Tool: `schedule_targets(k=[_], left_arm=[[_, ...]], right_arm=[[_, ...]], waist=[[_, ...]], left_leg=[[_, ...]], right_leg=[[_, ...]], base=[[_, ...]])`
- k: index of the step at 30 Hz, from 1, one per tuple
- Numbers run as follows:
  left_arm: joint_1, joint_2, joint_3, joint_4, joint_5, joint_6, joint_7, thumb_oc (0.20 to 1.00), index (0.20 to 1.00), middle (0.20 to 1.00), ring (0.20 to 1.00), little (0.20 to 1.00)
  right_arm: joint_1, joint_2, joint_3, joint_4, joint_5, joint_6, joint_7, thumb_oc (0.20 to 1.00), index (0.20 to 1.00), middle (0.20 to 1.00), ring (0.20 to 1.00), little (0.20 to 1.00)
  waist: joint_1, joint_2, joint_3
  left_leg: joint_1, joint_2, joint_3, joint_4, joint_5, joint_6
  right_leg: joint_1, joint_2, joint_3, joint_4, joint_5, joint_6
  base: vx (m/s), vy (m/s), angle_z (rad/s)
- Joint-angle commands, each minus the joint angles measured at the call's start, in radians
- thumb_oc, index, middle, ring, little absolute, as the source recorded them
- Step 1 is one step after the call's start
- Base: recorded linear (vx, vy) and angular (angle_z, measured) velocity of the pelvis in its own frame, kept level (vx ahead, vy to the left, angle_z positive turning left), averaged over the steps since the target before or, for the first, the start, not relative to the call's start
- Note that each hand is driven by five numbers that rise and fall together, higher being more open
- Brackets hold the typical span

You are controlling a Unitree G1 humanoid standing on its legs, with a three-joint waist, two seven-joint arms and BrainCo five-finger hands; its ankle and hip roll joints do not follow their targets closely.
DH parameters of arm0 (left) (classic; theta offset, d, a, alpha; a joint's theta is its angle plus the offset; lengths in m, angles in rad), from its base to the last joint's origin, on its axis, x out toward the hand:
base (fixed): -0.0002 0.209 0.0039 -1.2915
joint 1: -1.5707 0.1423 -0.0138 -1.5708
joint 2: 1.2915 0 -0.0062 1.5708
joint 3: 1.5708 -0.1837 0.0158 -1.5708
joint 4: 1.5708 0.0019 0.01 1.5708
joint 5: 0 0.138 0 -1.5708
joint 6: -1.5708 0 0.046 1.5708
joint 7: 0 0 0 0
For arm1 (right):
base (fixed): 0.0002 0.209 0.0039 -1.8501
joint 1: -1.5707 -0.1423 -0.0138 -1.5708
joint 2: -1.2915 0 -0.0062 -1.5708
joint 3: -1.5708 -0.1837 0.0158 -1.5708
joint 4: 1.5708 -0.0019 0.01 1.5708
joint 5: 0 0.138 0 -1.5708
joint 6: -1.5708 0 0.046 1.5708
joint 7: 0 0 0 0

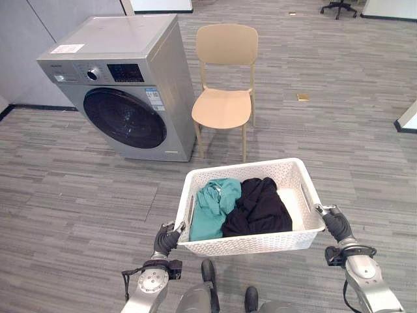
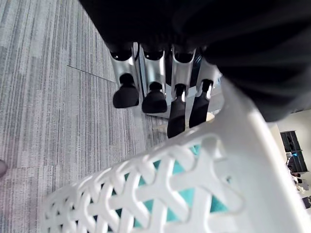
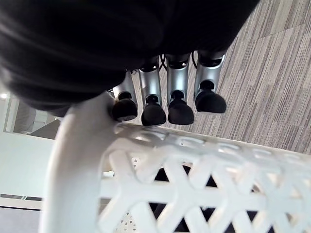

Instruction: Grab the laundry basket,head to the washer,open it,put in the laundry and shut it.

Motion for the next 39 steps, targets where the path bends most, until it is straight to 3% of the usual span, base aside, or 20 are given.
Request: schedule_targets(k=[1,5,8,12,14,15,16,18,19,21,25,27,28,29,30,31,32,35,36,39], left_arm=[[-0.061,-0.015,0.022,-0.183,-0.057,-0.139,-0.004,0.200,0.200,0.200,0.200,0.200],[-0.065,-0.008,0.024,-0.182,-0.061,-0.140,-0.006,0.200,0.200,0.200,0.200,0.200],[-0.073,0.002,0.018,-0.173,-0.067,-0.137,-0.002,0.200,0.200,0.200,0.200,0.200],[-0.096,0.030,0.020,-0.171,-0.067,-0.135,0.006,0.200,0.200,0.200,0.200,0.200],[-0.096,0.029,0.021,-0.171,-0.067,-0.136,0.006,0.200,0.200,0.200,0.200,0.200],[-0.104,0.039,0.028,-0.172,-0.062,-0.138,0.014,0.200,0.200,0.200,0.200,0.200],[-0.103,0.039,0.029,-0.172,-0.062,-0.138,0.014,0.200,0.200,0.200,0.200,0.200],[-0.088,0.036,0.043,-0.179,-0.069,-0.141,0.007,0.200,0.200,0.200,0.200,0.200],[-0.087,0.036,0.043,-0.179,-0.070,-0.141,0.007,0.200,0.200,0.200,0.200,0.200],[-0.084,0.030,0.060,-0.169,-0.065,-0.147,0.004,0.200,0.200,0.200,0.200,0.200],[-0.081,0.025,0.063,-0.160,-0.052,-0.152,0.001,0.200,0.200,0.200,0.200,0.200],[-0.080,-0.002,0.041,-0.153,-0.040,-0.154,-0.013,0.200,0.200,0.200,0.200,0.200],[-0.080,-0.002,0.041,-0.153,-0.039,-0.154,-0.013,0.200,0.200,0.200,0.200,0.200],[-0.092,-0.011,0.019,-0.153,-0.051,-0.154,-0.023,0.200,0.200,0.200,0.200,0.200],[-0.093,-0.011,0.019,-0.153,-0.051,-0.154,-0.022,0.200,0.200,0.200,0.200,0.200],[-0.107,-0.015,0.008,-0.150,-0.064,-0.151,-0.020,0.200,0.200,0.200,0.200,0.200],[-0.111,-0.012,0.001,-0.155,-0.066,-0.150,-0.019,0.200,0.200,0.200,0.200,0.200],[-0.107,-0.008,0.003,-0.155,-0.065,-0.150,-0.022,0.200,0.200,0.200,0.200,0.200],[-0.102,-0.010,0.009,-0.151,-0.064,-0.147,-0.020,0.200,0.200,0.200,0.200,0.200],[-0.102,-0.009,0.012,-0.145,-0.060,-0.142,-0.015,0.200,0.200,0.200,0.200,0.200]], right_arm=[[-0.032,-0.009,0.003,-0.041,-0.007,-0.057,-0.025,0.200,0.200,0.200,0.200,0.200],[-0.032,-0.002,0.018,-0.038,-0.004,-0.059,-0.012,0.200,0.200,0.200,0.200,0.200],[-0.038,0.014,0.028,-0.035,-0.005,-0.057,0.001,0.200,0.200,0.200,0.200,0.200],[-0.066,0.032,0.043,-0.040,-0.016,-0.062,0.008,0.200,0.200,0.200,0.200,0.200],[-0.067,0.032,0.043,-0.040,-0.016,-0.062,0.008,0.200,0.200,0.200,0.200,0.200],[-0.092,0.038,0.064,-0.038,-0.009,-0.061,0.018,0.200,0.200,0.200,0.200,0.200],[-0.092,0.037,0.065,-0.038,-0.009,-0.061,0.018,0.200,0.200,0.200,0.200,0.200],[-0.102,0.039,0.072,-0.028,0.008,-0.058,0.020,0.200,0.200,0.200,0.200,0.200],[-0.102,0.038,0.073,-0.028,0.008,-0.058,0.020,0.200,0.200,0.200,0.200,0.200],[-0.100,0.032,0.067,-0.026,0.007,-0.055,0.022,0.200,0.200,0.200,0.200,0.200],[-0.086,0.026,0.059,-0.026,-0.008,-0.056,0.029,0.200,0.200,0.200,0.200,0.200],[-0.037,0.030,0.034,-0.033,0.000,-0.065,0.031,0.200,0.200,0.200,0.200,0.200],[-0.037,0.031,0.034,-0.033,0.000,-0.065,0.032,0.200,0.200,0.200,0.200,0.200],[-0.023,0.017,0.016,-0.038,0.006,-0.062,0.029,0.200,0.200,0.200,0.200,0.200],[-0.023,0.017,0.015,-0.039,0.006,-0.061,0.029,0.200,0.200,0.200,0.200,0.200],[-0.029,-0.001,0.010,-0.030,0.007,-0.067,0.014,0.200,0.200,0.200,0.200,0.200],[-0.035,-0.008,0.009,-0.036,0.009,-0.065,0.009,0.200,0.200,0.200,0.200,0.200],[-0.036,-0.014,0.004,-0.039,0.020,-0.064,0.006,0.200,0.200,0.200,0.200,0.200],[-0.034,-0.018,-0.002,-0.036,0.015,-0.062,-0.002,0.200,0.200,0.200,0.200,0.200],[-0.034,-0.020,-0.003,-0.033,0.008,-0.057,-0.006,0.200,0.200,0.200,0.200,0.200]], waist=[[0.039,0.001,-0.021],[0.054,0.009,-0.051],[0.065,-0.011,-0.075],[0.050,-0.024,-0.064],[0.053,-0.020,-0.068],[0.022,0.001,-0.041],[0.020,0.001,-0.039],[-0.001,0.000,-0.022],[-0.005,0.004,-0.018],[-0.024,-0.007,-0.002],[-0.045,-0.006,-0.005],[-0.064,-0.006,-0.045],[-0.066,-0.009,-0.046],[-0.080,0.002,-0.052],[-0.084,-0.001,-0.054],[-0.085,-0.001,-0.044],[-0.076,-0.013,-0.032],[-0.063,-0.028,-0.030],[-0.051,-0.032,-0.033],[-0.041,-0.034,-0.029]], left_leg=[[-0.023,0.003,-0.016,-0.005,0.059,-0.022],[-0.012,0.004,-0.043,0.007,0.087,-0.010],[-0.005,-0.025,-0.060,0.061,0.040,0.015],[0.073,-0.042,-0.034,0.057,-0.027,0.066],[0.067,-0.038,-0.032,0.056,-0.024,0.065],[0.167,-0.043,-0.039,0.011,-0.061,0.080],[0.172,-0.044,-0.040,0.009,-0.063,0.080],[0.254,-0.066,-0.053,-0.012,-0.107,0.080],[0.261,-0.063,-0.056,-0.014,-0.109,0.080],[0.323,-0.089,-0.085,-0.016,-0.160,0.076],[0.377,-0.097,-0.110,-0.007,-0.208,0.069],[0.427,-0.093,-0.144,0.031,-0.273,0.046],[0.423,-0.097,-0.146,0.032,-0.270,0.046],[0.403,-0.066,-0.129,0.161,-0.249,0.004],[0.396,-0.069,-0.132,0.166,-0.247,0.004],[0.302,-0.029,-0.108,0.358,-0.148,-0.031],[0.239,-0.031,-0.095,0.410,-0.119,-0.026],[0.156,-0.022,-0.057,0.407,-0.152,-0.004],[0.136,-0.012,-0.032,0.309,-0.179,0.011],[0.095,0.000,-0.027,0.250,-0.142,0.007]], right_leg=[[0.003,-0.021,0.021,0.087,-0.137,0.113],[0.058,-0.019,0.067,0.107,-0.183,0.117],[0.067,-0.068,0.090,0.167,-0.187,0.144],[-0.100,-0.103,0.112,0.472,-0.022,0.211],[-0.106,-0.098,0.114,0.470,-0.017,0.209],[-0.268,-0.069,0.094,0.486,-0.010,0.194],[-0.264,-0.070,0.093,0.487,-0.014,0.194],[-0.350,-0.047,0.038,0.331,-0.023,0.180],[-0.340,-0.044,0.034,0.324,-0.023,0.180],[-0.401,-0.040,-0.008,0.143,0.025,0.203],[-0.425,-0.043,-0.048,0.105,0.051,0.211],[-0.371,-0.048,-0.010,0.109,0.074,0.180],[-0.373,-0.052,-0.011,0.107,0.077,0.180],[-0.348,-0.061,-0.024,0.136,0.072,0.161],[-0.351,-0.065,-0.026,0.135,0.074,0.161],[-0.295,-0.073,-0.044,0.128,0.055,0.134],[-0.265,-0.077,-0.042,0.118,0.039,0.121],[-0.228,-0.081,-0.041,0.102,0.016,0.120],[-0.197,-0.085,-0.042,0.093,-0.006,0.126],[-0.162,-0.082,-0.031,0.092,-0.029,0.123]], base=[[0.35,0.069,-0.10],[0.42,0.144,-0.15],[0.37,0.186,-0.37],[0.26,0.157,-0.28],[0.16,0.076,-0.06],[0.28,0.119,-0.07],[0.43,0.138,-0.27],[0.40,0.045,-0.46],[0.43,0.029,-0.27],[0.42,0.006,0.08],[0.47,-0.048,0.18],[0.53,-0.107,0.44],[0.49,-0.145,1.10],[0.27,-0.103,1.31],[0.44,-0.196,1.31],[0.19,-0.139,0.74],[0.26,-0.163,0.61],[0.18,-0.031,0.04],[0.29,0.006,-0.19],[0.26,0.023,-0.10]])
